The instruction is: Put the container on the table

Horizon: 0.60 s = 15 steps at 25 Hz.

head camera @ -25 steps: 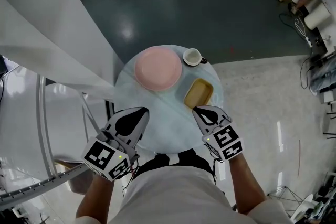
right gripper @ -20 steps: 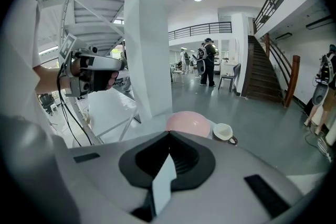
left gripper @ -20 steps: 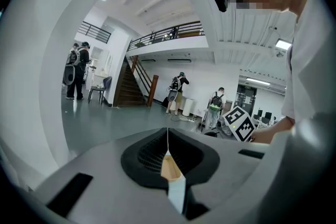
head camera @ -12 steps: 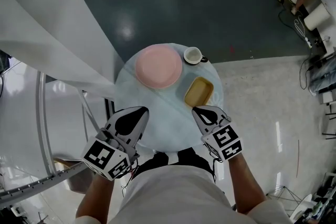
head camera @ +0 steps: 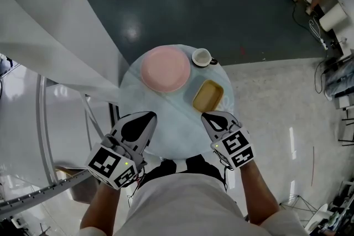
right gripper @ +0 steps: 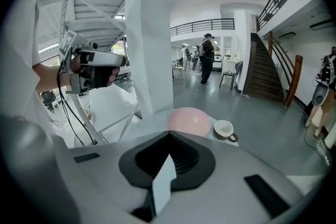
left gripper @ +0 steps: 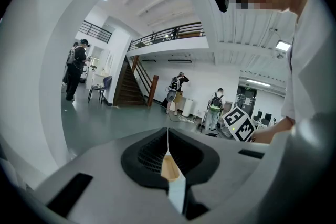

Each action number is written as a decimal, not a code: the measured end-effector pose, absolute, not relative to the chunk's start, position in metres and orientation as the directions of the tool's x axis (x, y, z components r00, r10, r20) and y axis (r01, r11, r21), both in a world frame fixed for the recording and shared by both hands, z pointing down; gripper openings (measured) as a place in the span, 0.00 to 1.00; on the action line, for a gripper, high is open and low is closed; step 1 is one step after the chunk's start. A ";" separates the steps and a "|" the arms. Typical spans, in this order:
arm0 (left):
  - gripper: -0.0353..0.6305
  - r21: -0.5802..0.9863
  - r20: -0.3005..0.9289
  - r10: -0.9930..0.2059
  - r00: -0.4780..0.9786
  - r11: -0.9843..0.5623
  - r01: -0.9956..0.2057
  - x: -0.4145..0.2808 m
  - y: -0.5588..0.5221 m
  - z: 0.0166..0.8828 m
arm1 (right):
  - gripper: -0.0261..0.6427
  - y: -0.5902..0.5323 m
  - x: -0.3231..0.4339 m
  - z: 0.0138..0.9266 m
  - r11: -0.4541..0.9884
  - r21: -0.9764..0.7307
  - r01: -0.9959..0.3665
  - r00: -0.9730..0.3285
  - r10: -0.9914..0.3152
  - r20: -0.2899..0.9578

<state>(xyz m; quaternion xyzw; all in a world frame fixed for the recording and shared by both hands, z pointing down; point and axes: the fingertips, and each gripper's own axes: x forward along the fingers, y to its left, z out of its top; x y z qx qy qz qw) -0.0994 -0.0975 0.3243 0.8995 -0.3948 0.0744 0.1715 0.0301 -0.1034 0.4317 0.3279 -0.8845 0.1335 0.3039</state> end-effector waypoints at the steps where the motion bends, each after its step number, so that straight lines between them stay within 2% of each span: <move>1: 0.09 0.250 0.268 -0.684 0.678 -0.630 -0.735 -0.099 -0.098 0.324 | 0.07 -0.104 0.030 0.431 0.749 -0.037 -0.661 -0.601 -0.499 0.624; 15: 0.09 0.259 0.275 -0.678 0.681 -0.630 -0.732 -0.094 -0.106 0.330 | 0.07 -0.109 0.033 0.438 0.750 -0.051 -0.660 -0.600 -0.486 0.635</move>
